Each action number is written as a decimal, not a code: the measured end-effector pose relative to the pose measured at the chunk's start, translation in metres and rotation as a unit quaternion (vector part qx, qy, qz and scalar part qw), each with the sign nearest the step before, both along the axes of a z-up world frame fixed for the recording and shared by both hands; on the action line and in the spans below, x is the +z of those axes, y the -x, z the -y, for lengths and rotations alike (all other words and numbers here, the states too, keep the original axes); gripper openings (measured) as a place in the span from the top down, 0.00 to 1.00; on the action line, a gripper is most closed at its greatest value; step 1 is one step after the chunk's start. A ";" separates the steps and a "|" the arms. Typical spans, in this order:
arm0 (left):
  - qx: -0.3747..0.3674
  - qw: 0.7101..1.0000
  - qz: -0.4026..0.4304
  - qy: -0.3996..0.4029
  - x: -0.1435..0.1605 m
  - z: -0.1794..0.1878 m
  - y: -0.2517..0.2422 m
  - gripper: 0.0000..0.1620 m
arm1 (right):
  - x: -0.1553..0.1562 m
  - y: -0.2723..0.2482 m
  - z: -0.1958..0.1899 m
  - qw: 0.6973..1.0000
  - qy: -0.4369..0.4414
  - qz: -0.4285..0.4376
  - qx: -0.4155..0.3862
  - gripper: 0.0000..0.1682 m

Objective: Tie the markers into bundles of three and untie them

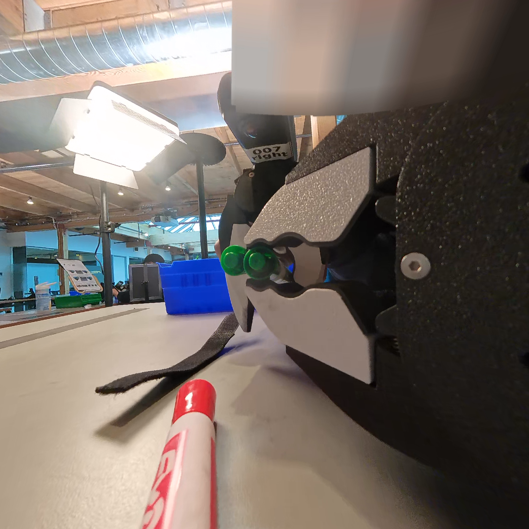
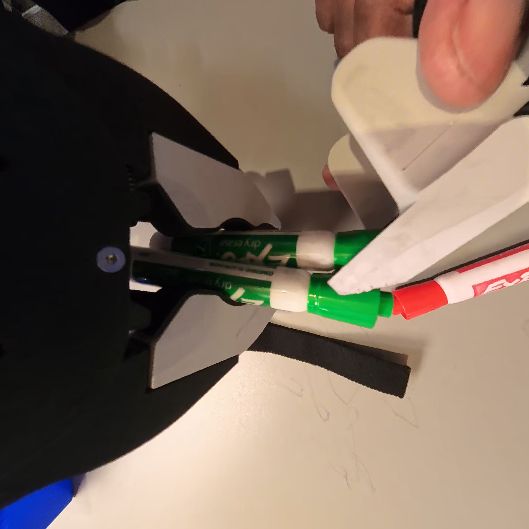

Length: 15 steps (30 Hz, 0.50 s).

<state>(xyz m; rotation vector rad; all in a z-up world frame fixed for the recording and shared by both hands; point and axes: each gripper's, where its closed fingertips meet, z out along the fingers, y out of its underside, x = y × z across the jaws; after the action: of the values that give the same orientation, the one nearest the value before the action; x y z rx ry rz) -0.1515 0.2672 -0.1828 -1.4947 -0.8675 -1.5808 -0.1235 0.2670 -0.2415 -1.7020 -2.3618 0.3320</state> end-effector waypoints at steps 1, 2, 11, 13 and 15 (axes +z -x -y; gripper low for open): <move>0.001 1.000 0.001 0.002 0.001 0.000 0.000 0.87 | 0.000 0.000 0.000 1.000 0.000 0.000 0.000 0.77; 0.003 1.000 0.002 0.005 0.001 0.000 0.000 0.87 | 0.000 0.000 0.000 1.000 0.000 0.000 0.001 0.77; 0.009 1.000 -0.003 0.009 0.005 -0.002 -0.003 0.87 | 0.000 -0.001 -0.001 1.000 -0.005 0.001 0.008 0.76; 0.009 1.000 0.005 0.010 0.006 -0.001 -0.004 0.87 | 0.001 -0.001 0.000 1.000 -0.003 0.000 0.011 0.76; 0.006 1.000 0.015 0.010 0.006 -0.001 -0.004 0.87 | 0.001 -0.002 0.001 1.000 0.002 -0.001 0.014 0.76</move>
<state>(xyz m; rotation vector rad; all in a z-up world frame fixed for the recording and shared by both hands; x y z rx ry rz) -0.1472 0.2683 -0.1767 -1.4798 -0.9097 -1.5938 -0.1218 0.2661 -0.2406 -1.6728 -2.3869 0.3437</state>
